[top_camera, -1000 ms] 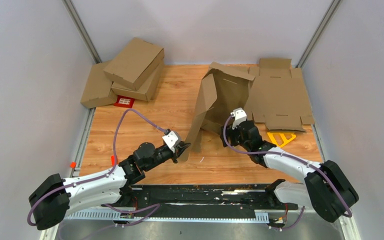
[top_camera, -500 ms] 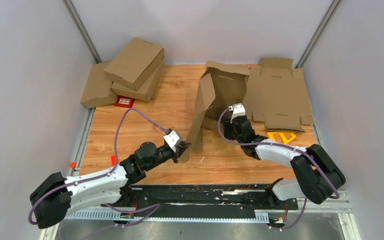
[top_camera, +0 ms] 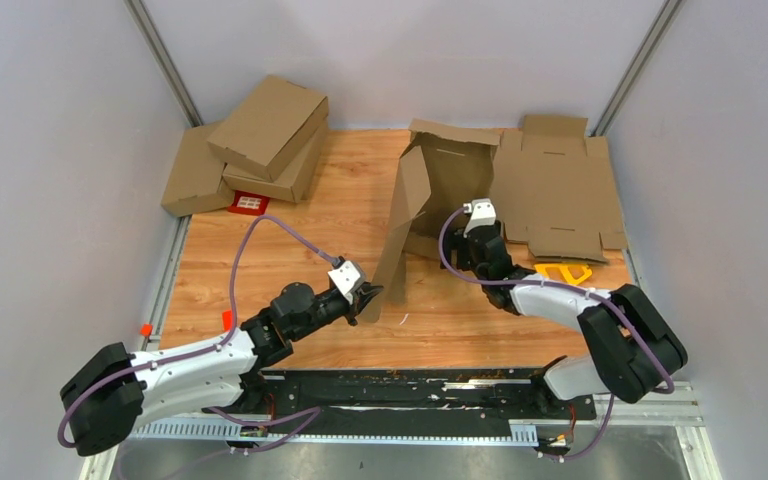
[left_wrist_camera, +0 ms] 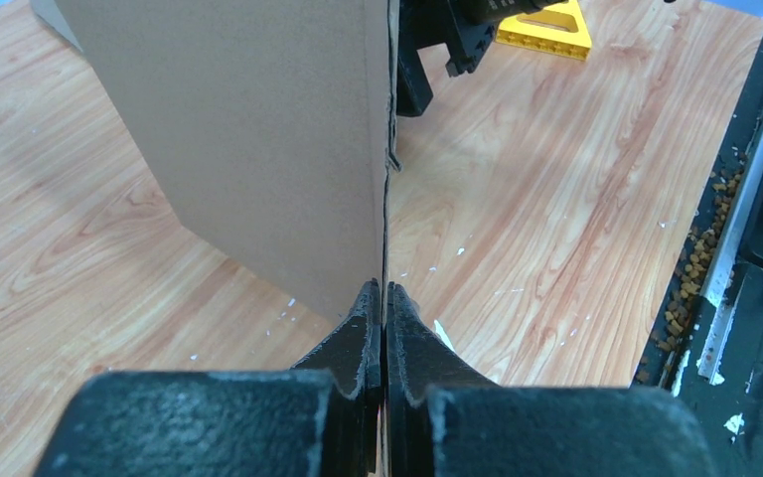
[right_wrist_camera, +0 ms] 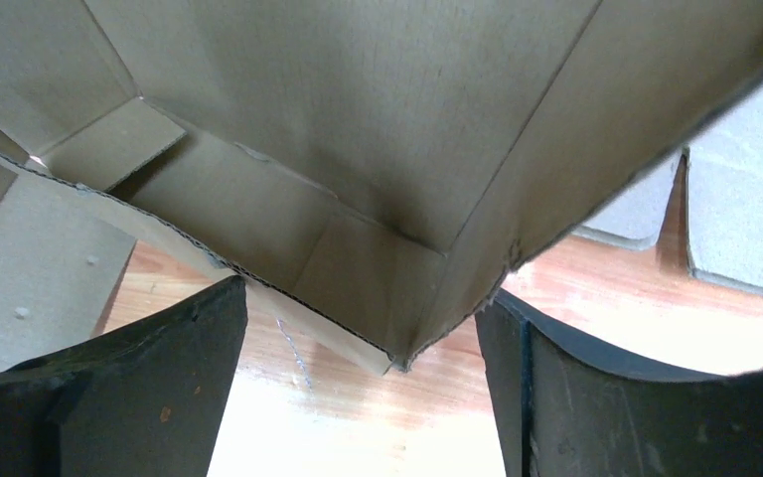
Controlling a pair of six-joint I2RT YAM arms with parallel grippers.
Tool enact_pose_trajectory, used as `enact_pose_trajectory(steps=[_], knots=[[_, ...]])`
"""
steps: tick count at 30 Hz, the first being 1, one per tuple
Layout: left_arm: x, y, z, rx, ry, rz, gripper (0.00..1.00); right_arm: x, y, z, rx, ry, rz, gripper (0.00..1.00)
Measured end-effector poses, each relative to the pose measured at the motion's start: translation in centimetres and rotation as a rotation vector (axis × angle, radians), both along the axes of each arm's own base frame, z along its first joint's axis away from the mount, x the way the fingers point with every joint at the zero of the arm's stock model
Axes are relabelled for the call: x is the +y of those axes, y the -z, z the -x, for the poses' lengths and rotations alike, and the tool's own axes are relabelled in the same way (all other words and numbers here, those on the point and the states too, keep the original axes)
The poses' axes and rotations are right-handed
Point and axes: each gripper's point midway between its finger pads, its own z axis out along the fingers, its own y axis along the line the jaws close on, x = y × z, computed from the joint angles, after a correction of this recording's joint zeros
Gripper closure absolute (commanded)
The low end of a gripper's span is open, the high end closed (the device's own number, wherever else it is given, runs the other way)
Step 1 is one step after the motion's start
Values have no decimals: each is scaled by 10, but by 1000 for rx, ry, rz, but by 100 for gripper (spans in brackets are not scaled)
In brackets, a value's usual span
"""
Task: Fold the paper box
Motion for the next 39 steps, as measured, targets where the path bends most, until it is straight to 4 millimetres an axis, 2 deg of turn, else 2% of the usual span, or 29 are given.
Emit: enact_pose_trajectory(steps=[4,10,14,21,26,33,39], knots=[[0,2,0,3,0,-4,100,2,-2,-4,-7,-11,-20,14],[-2,2,2,4,12,-3,100,7,6,-14,17,-15,-16,18],[-5,-2,7,6,46,12,100,7,8,-17,23,-1,-11,23],[-8,-14,16,3,92,57,100,3,18,-30,65,45,22,20],[-8,-12,16,14,90,55,100,3,30,-34,115,59,51,20],[-7,-11,14,17,78,54,100,3,34,-35,145,67,66,20],[-7,-7,12,24,65,42,100,2,39,-44,178,104,101,20]])
